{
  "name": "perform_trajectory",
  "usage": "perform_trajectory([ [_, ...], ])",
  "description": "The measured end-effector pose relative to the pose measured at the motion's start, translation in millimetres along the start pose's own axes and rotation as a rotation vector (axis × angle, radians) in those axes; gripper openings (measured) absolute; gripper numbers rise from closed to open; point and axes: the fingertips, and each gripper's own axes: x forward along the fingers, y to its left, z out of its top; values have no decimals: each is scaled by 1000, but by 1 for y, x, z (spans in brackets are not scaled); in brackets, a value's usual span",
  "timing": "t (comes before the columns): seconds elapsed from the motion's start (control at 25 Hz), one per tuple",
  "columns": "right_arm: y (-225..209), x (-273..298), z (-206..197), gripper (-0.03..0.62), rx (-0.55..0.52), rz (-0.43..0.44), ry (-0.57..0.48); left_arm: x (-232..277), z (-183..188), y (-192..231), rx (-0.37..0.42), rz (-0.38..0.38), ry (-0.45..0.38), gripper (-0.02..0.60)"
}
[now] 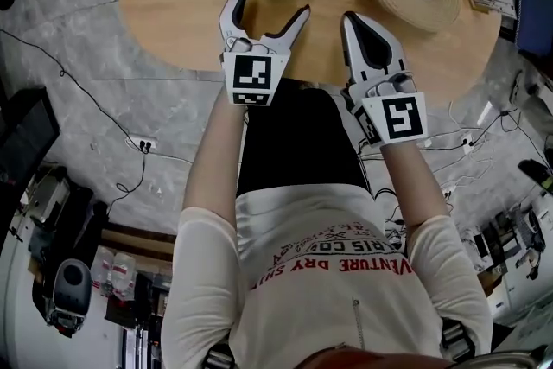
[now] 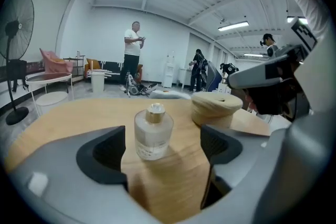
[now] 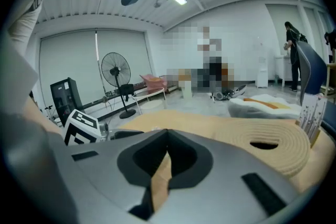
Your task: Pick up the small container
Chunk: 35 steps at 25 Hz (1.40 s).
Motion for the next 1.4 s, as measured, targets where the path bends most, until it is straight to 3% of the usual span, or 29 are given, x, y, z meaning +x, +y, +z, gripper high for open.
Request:
perform_trajectory([
  [0.44, -32, 38, -29, -5, 28, -29, -14, 59, -1, 15, 77, -15, -54, 431],
  [0.8, -40, 47, -34, -5, 28, -56, -12, 71, 1, 16, 127, -55, -41, 422],
  [0.88, -40, 47, -35, -3, 31, -62, -10, 74, 6, 20, 119, -49, -57, 357],
  [1.24, -34, 44, -35, -4, 37, -67, -9, 75, 4, 15, 171, -77, -40, 348],
  [1.4, -31, 40, -29, -5, 38, -66, -1, 67, -4, 5, 185, -110, 3, 348],
])
